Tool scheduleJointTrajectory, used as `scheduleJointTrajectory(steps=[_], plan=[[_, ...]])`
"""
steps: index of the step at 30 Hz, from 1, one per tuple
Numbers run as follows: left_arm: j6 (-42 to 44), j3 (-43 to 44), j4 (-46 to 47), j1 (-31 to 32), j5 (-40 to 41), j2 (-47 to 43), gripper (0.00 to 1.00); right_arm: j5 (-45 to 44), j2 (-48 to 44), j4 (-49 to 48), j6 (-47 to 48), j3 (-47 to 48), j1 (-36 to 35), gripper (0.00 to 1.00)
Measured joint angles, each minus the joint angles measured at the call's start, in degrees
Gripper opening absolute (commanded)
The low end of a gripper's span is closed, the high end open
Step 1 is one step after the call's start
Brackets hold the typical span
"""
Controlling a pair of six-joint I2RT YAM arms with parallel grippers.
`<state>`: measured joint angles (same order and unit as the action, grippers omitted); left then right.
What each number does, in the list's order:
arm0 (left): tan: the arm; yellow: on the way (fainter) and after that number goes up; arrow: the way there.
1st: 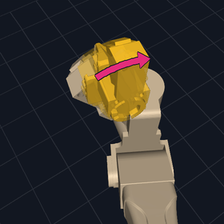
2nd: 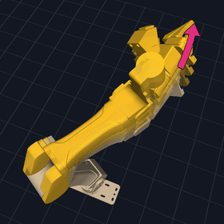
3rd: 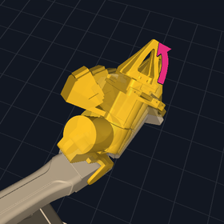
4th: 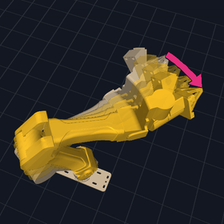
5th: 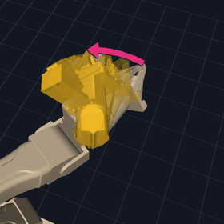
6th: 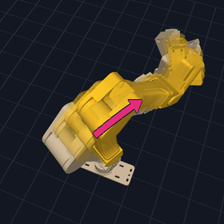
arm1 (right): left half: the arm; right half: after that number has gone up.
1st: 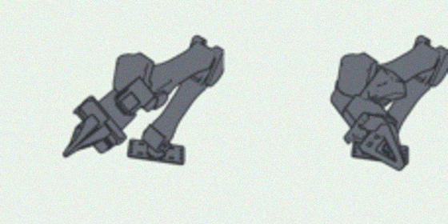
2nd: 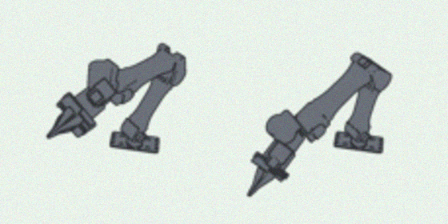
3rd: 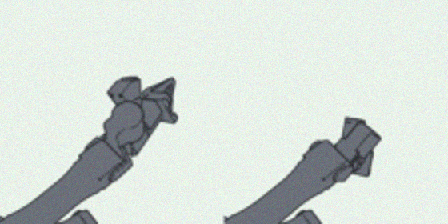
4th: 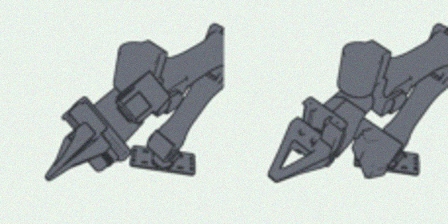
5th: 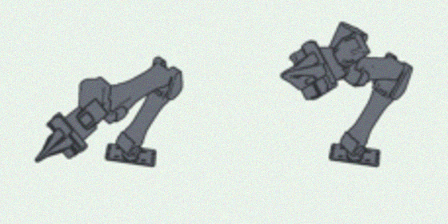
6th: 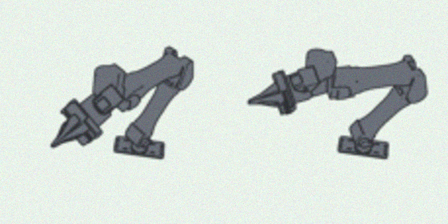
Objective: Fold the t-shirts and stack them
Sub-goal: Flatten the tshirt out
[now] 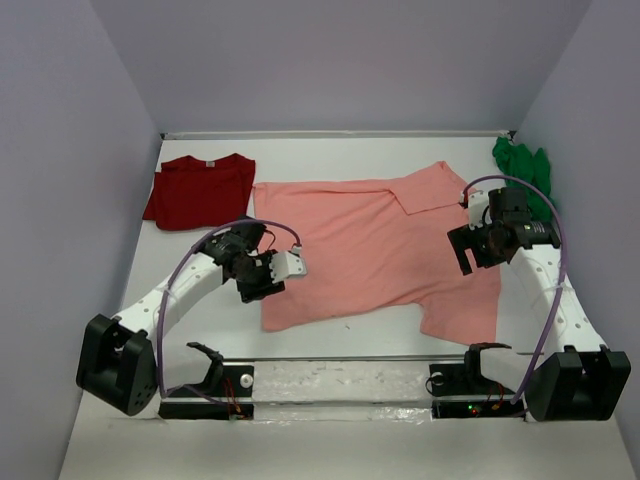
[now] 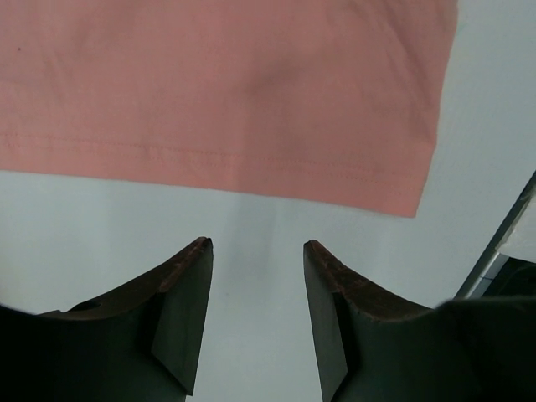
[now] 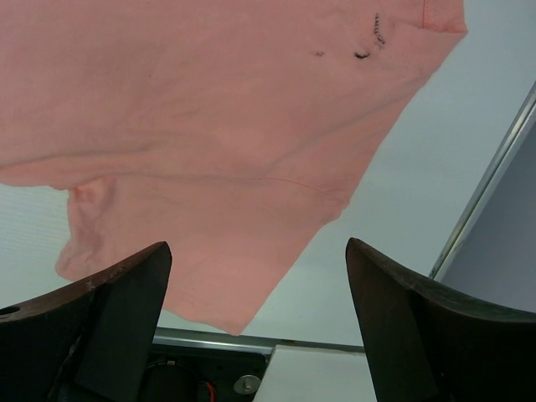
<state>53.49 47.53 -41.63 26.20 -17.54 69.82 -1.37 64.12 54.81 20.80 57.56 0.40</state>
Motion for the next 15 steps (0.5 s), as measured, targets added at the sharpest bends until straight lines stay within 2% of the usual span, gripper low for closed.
scheduleJointTrajectory(steps=[5, 15], plan=[[-1.3, -2.9, -1.7, 4.2, 2.0, -4.3, 0.61, -0.2, 0.0, 0.0, -0.1, -0.4, 0.0, 0.9], [-7.0, -5.8, -1.9, 15.2, 3.7, -5.2, 0.61, -0.2, 2.6, -0.2, -0.1, -0.4, 0.0, 0.9]])
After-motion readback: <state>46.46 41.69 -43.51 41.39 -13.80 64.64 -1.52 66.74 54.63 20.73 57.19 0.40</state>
